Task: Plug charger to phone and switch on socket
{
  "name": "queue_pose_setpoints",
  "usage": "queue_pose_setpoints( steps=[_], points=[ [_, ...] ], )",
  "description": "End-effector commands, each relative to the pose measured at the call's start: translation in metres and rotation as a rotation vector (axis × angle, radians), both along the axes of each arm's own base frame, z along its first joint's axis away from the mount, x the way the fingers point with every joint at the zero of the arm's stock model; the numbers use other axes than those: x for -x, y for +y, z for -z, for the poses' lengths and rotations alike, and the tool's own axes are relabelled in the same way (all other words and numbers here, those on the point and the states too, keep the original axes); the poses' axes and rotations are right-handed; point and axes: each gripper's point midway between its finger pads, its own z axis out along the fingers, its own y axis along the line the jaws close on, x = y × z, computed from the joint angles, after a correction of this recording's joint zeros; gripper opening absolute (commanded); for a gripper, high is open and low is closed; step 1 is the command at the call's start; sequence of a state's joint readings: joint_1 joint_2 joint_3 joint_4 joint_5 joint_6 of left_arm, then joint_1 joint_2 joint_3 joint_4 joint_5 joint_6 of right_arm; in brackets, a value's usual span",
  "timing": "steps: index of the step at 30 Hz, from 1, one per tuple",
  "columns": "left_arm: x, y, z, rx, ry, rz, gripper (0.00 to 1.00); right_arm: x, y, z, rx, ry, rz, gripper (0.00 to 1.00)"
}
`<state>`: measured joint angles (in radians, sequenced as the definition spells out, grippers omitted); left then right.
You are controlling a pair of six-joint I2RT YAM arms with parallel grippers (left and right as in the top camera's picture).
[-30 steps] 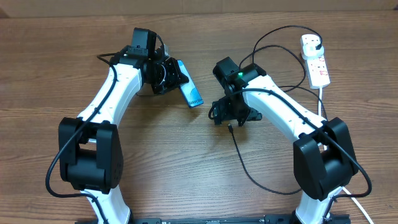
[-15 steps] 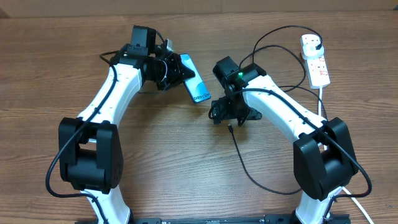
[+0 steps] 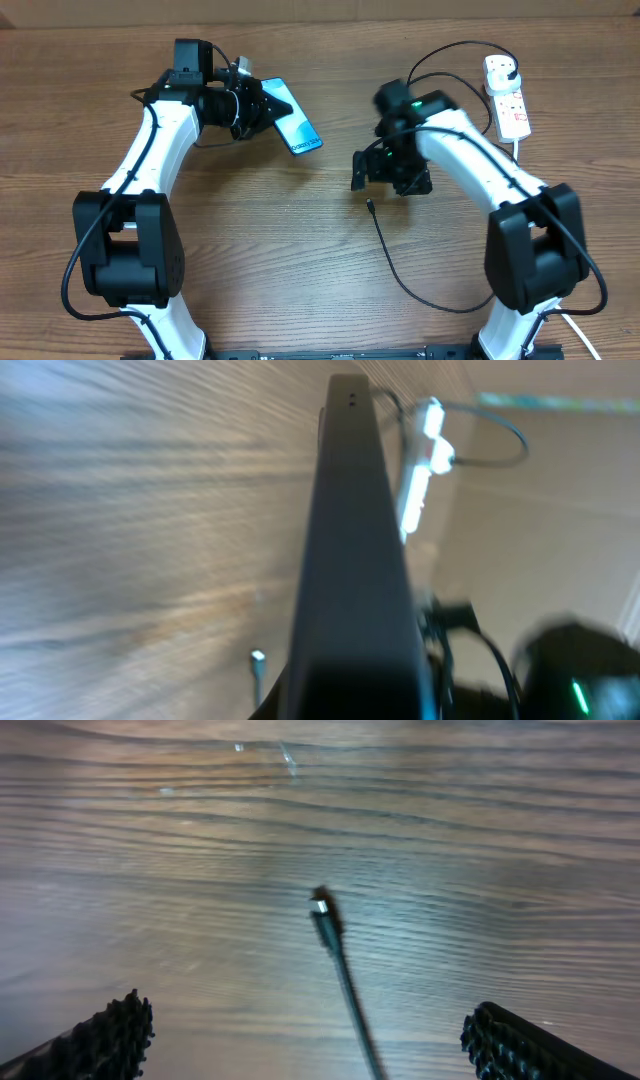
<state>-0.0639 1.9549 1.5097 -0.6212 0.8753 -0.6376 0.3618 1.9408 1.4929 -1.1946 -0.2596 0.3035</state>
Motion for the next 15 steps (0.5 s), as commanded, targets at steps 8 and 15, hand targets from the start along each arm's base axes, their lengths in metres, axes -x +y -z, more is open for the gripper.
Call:
queue_pose_setpoints(
  steps=[8, 15],
  points=[
    [0.019, -0.024, -0.028, 0.189, 0.011, 0.119, 0.04, -0.021, 0.011, -0.073, -0.757, -0.013, -0.007, 1.00],
    [0.021, -0.026, -0.032, 0.219, 0.014, 0.135, 0.04, -0.036, -0.003, -0.101, -0.936, -0.050, 0.070, 0.94]
  ],
)
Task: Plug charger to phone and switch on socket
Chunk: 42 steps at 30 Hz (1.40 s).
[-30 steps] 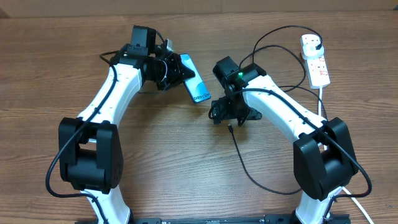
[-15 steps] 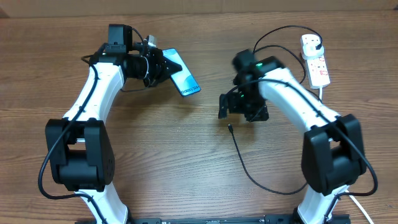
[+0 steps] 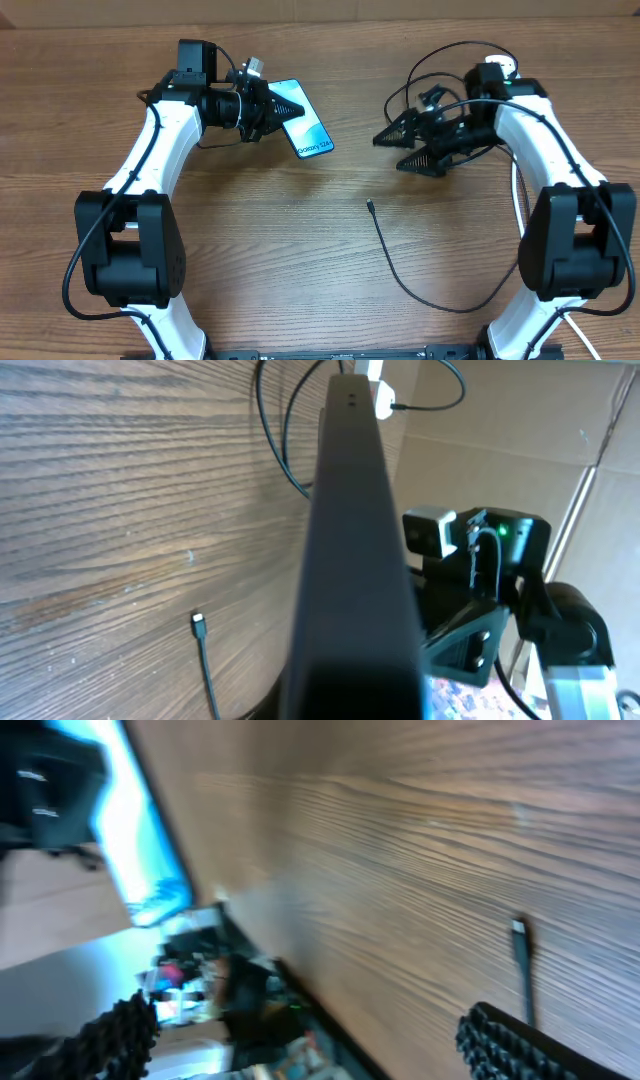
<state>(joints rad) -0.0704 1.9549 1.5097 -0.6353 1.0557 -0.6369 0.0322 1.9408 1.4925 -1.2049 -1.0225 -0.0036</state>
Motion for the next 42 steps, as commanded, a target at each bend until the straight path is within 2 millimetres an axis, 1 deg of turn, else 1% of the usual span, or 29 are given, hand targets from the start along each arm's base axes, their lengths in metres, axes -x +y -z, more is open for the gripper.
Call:
queue_pose_setpoints(
  steps=[1, 3, 10, 13, 21, 22, 27, 32, 34, 35, 37, 39, 41, 42],
  points=[
    [0.005, -0.007, -0.011, 0.063, -0.010, 0.040, 0.04, -0.002, 0.009, -0.024, -0.163, -0.030, -0.003, 0.93],
    [0.006, -0.008, -0.011, 0.063, -0.010, 0.044, 0.04, -0.002, 0.010, -0.025, -0.171, -0.034, -0.003, 0.91],
    [0.010, -0.018, -0.011, 0.061, -0.013, 0.068, 0.04, 0.001, 0.022, -0.032, -0.217, -0.042, -0.029, 0.91],
    [0.011, -0.022, -0.011, 0.058, -0.029, 0.083, 0.04, -0.001, 0.022, -0.032, -0.216, -0.059, -0.033, 0.91],
    [0.012, -0.025, -0.011, 0.052, -0.044, 0.094, 0.04, -0.003, 0.022, -0.030, -0.205, -0.075, -0.035, 0.91],
    [0.013, -0.026, -0.011, 0.057, -0.050, 0.101, 0.04, -0.003, 0.022, -0.029, -0.200, -0.078, -0.036, 0.91],
    [0.014, -0.032, -0.029, 0.143, -0.136, 0.163, 0.04, -0.003, 0.021, -0.027, -0.187, -0.079, -0.036, 0.91],
    [0.015, -0.033, -0.032, 0.156, -0.141, 0.171, 0.04, -0.003, 0.021, -0.027, -0.187, -0.079, -0.037, 0.91],
    [0.017, -0.035, -0.038, 0.191, -0.159, 0.191, 0.04, -0.003, 0.022, -0.027, -0.183, -0.080, -0.040, 0.91],
    [0.017, -0.036, -0.042, 0.208, -0.167, 0.199, 0.04, -0.003, 0.022, -0.025, -0.172, -0.079, -0.040, 0.91],
    [0.017, -0.037, -0.050, 0.245, -0.177, 0.212, 0.04, -0.003, 0.016, -0.012, -0.091, -0.079, -0.042, 0.90],
    [0.013, -0.037, -0.054, 0.253, -0.177, 0.204, 0.04, 0.000, 0.005, 0.008, 0.046, -0.052, -0.041, 0.90],
    [0.009, -0.038, -0.055, 0.249, -0.190, 0.196, 0.04, 0.007, -0.006, 0.025, 0.170, -0.018, -0.050, 0.90],
    [0.008, -0.037, -0.055, 0.244, -0.197, 0.194, 0.04, 0.011, -0.009, 0.030, 0.213, -0.002, -0.059, 0.91]
  ],
)
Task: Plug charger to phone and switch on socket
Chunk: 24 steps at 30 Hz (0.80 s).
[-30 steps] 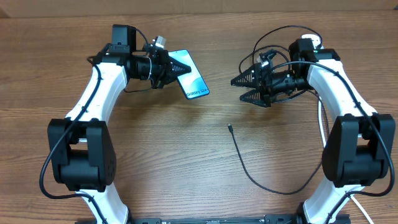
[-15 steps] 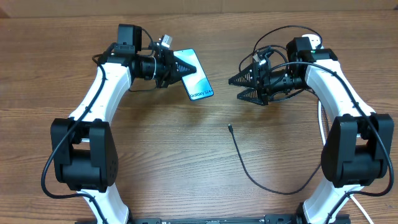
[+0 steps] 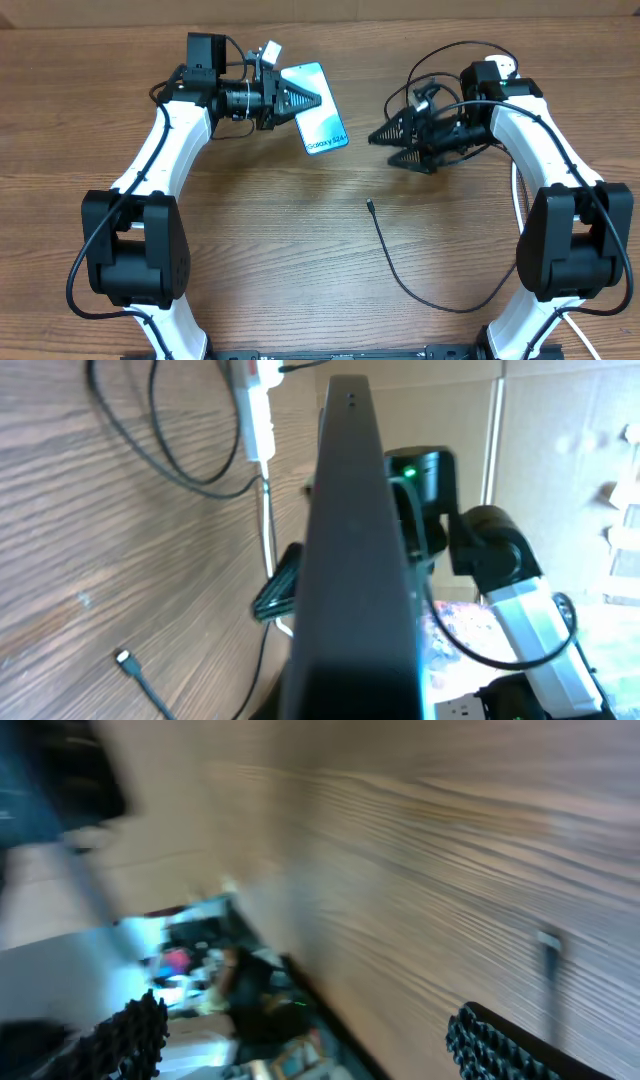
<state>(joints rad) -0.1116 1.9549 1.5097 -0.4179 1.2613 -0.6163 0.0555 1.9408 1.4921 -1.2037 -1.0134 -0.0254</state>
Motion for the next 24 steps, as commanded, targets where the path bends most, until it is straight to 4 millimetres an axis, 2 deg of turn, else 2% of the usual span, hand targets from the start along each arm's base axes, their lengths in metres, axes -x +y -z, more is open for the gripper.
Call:
queue_pose_setpoints(
  steps=[1, 7, 10, 11, 13, 17, 20, 24],
  points=[
    [0.005, -0.005, -0.010, 0.049, 0.019, 0.035, 0.04, 0.012, -0.019, 0.034, 0.248, 0.030, -0.035, 0.91],
    [-0.002, -0.003, -0.004, 0.013, 0.060, -0.014, 0.04, 0.040, -0.027, 0.063, 0.573, 0.109, -0.107, 0.91],
    [-0.004, -0.002, -0.002, 0.003, 0.064, -0.028, 0.04, 0.045, -0.035, 0.076, 0.801, 0.112, -0.096, 0.91],
    [-0.005, 0.001, -0.002, 0.001, 0.064, -0.035, 0.04, 0.046, -0.038, 0.081, 0.933, 0.089, -0.081, 0.91],
    [-0.007, 0.004, -0.001, 0.002, 0.065, -0.043, 0.04, 0.046, -0.038, 0.083, 1.040, 0.054, -0.069, 0.89],
    [-0.011, 0.015, -0.002, 0.004, 0.074, -0.067, 0.04, 0.047, -0.023, 0.086, 1.103, -0.015, -0.081, 0.70],
    [-0.016, 0.027, -0.001, 0.007, 0.106, -0.101, 0.04, 0.057, -0.012, 0.091, 1.108, -0.031, -0.122, 0.66],
    [-0.023, 0.047, 0.000, 0.015, 0.161, -0.159, 0.05, 0.065, -0.010, 0.101, 1.112, -0.030, -0.142, 0.59]
  ],
)
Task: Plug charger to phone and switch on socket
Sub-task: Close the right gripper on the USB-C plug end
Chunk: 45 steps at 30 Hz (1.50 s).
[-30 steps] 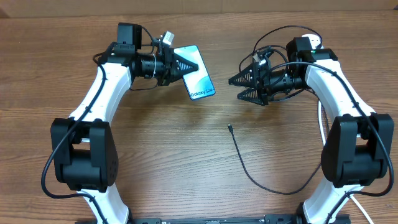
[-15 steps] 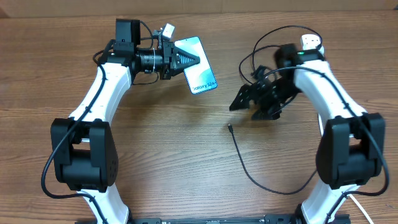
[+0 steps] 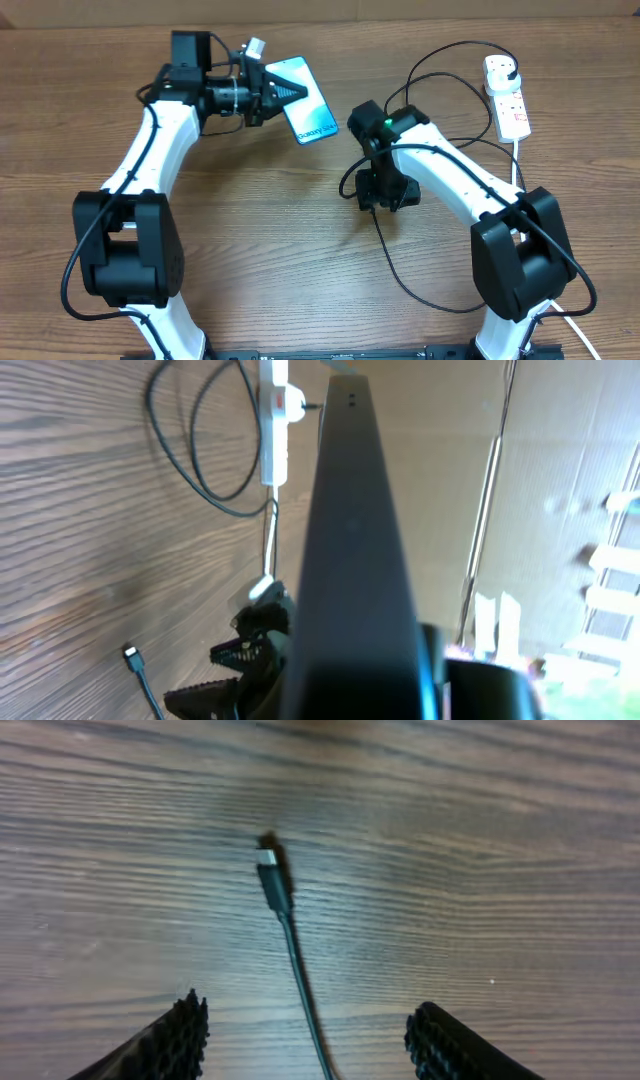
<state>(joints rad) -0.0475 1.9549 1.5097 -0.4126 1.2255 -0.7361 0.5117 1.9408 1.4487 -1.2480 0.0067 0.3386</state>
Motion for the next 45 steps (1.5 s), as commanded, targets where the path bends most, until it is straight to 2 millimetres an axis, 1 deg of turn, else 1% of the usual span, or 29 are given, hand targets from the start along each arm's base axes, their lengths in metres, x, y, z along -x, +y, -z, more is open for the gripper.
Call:
queue_pose_setpoints(
  steps=[1, 3, 6, 7, 11, 13, 17, 22, 26, 28, 31, 33, 39, 45],
  points=[
    [-0.009, 0.024, -0.003, 0.028, 0.073, -0.065, 0.04, 0.004, -0.007, 0.011, 0.048, -0.012, 0.009, 0.58],
    [-0.011, 0.032, -0.003, 0.032, 0.102, -0.092, 0.04, 0.004, -0.007, 0.018, 0.044, -0.018, 0.008, 0.58],
    [-0.013, 0.040, -0.002, 0.035, 0.115, -0.111, 0.04, 0.001, -0.006, 0.027, 0.032, -0.039, 0.005, 0.54],
    [-0.013, 0.041, -0.002, 0.035, 0.116, -0.113, 0.04, -0.001, -0.004, 0.028, 0.026, -0.050, 0.005, 0.53],
    [-0.013, 0.042, 0.001, 0.023, 0.129, -0.124, 0.04, -0.012, 0.002, 0.028, -0.001, -0.096, 0.006, 0.45],
    [-0.013, 0.042, 0.002, 0.023, 0.135, -0.123, 0.04, -0.015, 0.004, 0.029, -0.011, -0.108, -0.002, 0.43],
    [-0.012, 0.042, 0.002, 0.024, 0.143, -0.122, 0.04, -0.013, 0.008, 0.029, -0.014, -0.106, -0.082, 0.43],
    [-0.012, 0.042, 0.003, 0.021, 0.136, -0.121, 0.04, -0.007, 0.008, 0.034, -0.008, -0.094, -0.084, 0.41],
    [-0.012, 0.042, 0.003, 0.018, 0.126, -0.119, 0.04, 0.006, 0.001, 0.046, 0.008, -0.060, -0.091, 0.41],
    [-0.012, 0.042, 0.003, 0.018, 0.126, -0.119, 0.04, 0.008, -0.003, 0.052, 0.020, -0.059, -0.091, 0.41],
    [-0.012, 0.041, 0.003, 0.016, 0.126, -0.119, 0.04, 0.004, 0.000, 0.053, 0.009, -0.080, -0.087, 0.38],
    [-0.012, 0.041, 0.003, 0.016, 0.126, -0.118, 0.04, -0.002, 0.003, 0.054, -0.004, -0.104, -0.088, 0.38],
    [-0.011, 0.041, 0.004, 0.011, 0.115, -0.114, 0.04, -0.009, 0.007, 0.054, -0.019, -0.132, -0.138, 0.38],
    [-0.010, 0.041, 0.004, 0.011, 0.119, -0.112, 0.04, -0.004, 0.005, 0.058, -0.016, -0.118, -0.140, 0.33]
  ],
)
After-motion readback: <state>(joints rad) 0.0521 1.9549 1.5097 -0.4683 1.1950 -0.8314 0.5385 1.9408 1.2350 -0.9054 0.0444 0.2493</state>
